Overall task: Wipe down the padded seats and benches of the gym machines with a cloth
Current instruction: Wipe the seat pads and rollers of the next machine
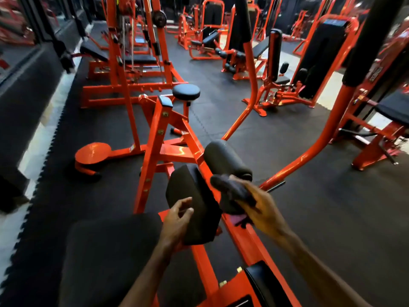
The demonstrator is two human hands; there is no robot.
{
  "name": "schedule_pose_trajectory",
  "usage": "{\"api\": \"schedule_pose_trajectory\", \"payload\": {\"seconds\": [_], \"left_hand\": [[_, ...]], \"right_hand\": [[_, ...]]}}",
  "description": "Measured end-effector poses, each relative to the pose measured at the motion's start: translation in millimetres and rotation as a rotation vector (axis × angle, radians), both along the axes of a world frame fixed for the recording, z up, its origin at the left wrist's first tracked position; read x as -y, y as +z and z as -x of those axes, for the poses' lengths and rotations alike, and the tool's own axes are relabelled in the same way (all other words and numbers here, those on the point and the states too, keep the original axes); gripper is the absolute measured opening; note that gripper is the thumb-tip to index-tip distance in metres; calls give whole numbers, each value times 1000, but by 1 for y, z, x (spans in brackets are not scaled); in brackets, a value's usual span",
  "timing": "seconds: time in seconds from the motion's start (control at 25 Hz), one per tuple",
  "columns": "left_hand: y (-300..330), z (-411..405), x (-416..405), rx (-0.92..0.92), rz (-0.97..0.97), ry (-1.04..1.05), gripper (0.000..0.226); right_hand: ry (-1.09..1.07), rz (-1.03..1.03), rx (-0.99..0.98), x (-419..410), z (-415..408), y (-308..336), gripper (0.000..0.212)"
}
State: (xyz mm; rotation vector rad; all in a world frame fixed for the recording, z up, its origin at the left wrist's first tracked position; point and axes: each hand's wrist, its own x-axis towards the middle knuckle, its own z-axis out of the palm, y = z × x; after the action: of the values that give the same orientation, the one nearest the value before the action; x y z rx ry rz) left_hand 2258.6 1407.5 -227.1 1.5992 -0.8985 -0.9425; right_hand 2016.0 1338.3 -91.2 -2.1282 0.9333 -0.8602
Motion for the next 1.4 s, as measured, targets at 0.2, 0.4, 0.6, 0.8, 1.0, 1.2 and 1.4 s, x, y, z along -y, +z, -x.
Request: {"api": "schedule_pose_trajectory", "payload": {"seconds": [0.2,0.4,0.6,0.8,1.0,1.2,1.4], "left_hand": [[45,35,41,22,64,-123,43],[71,55,87,30,37,-191,85],[63,57,142,122,-50,-244,105],[66,76,153,381,-84,-220,122],[47,89,154,397,-43,-32,128],[41,91,141,312,-7,51,105],[45,89,142,245,-31,26,106]], "right_hand": [[-277,406,109,43,1,42,62],[-287,52,-241,101,-18,-4,60],[-144,-208,-306,135,-16,-36,59],[-44,-284,-352,194,-39,-37,71],[17,-295,-331,232,-64,-19,77],[74,-150,-376,177,-11,-45,70],[81,-134,-476,209,-40,-37,67]]}}
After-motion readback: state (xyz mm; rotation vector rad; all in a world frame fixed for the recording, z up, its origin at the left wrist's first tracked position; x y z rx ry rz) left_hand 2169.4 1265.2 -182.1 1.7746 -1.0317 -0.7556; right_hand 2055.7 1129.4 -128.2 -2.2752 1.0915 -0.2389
